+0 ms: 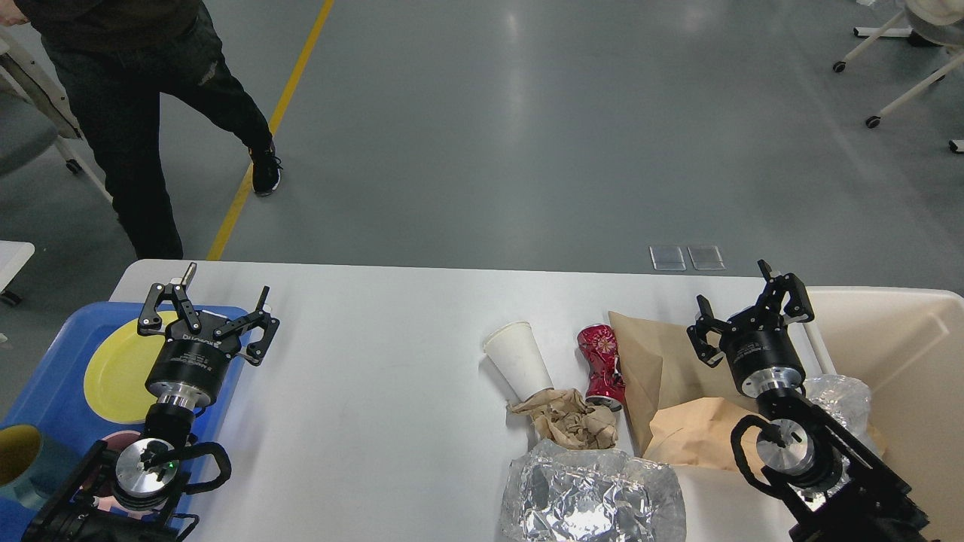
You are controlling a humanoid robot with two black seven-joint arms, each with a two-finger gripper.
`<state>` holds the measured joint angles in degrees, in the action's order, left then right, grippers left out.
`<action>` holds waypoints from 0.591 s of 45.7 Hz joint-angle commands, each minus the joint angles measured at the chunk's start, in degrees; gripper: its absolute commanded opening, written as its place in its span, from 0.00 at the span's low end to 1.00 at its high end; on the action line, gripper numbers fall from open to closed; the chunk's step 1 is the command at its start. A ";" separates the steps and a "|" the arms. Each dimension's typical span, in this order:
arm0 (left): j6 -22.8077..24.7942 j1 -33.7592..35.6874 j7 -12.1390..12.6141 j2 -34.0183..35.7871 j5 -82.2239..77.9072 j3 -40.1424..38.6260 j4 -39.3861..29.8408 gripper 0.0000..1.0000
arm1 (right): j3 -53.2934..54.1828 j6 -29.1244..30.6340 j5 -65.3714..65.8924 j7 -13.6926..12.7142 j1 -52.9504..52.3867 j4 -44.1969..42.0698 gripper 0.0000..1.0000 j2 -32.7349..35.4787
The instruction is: Tidy desktop
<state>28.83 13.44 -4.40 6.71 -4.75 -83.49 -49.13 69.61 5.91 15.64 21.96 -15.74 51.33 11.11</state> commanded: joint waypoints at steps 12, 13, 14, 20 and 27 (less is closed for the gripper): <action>0.00 0.00 0.00 -0.03 0.00 0.00 0.00 0.97 | 0.00 -0.02 0.00 0.02 0.00 0.00 1.00 -0.03; 0.00 0.00 0.00 0.06 0.00 0.00 0.00 0.97 | 0.00 -0.02 0.00 -0.07 0.00 0.00 1.00 0.05; 0.00 -0.08 0.00 0.06 0.00 0.00 0.00 0.97 | 0.00 -0.02 0.00 0.02 0.00 0.00 1.00 0.06; 0.00 0.00 0.00 0.06 0.00 0.00 0.00 0.97 | 0.00 -0.02 0.00 -0.07 0.00 0.00 1.00 0.05; 0.00 -0.08 0.00 -0.03 0.00 0.00 0.00 0.97 | 0.00 -0.02 0.00 0.10 0.00 0.00 1.00 0.05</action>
<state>28.83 13.42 -4.40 6.77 -4.75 -83.50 -49.13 69.62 5.91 15.64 21.93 -15.73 51.33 11.11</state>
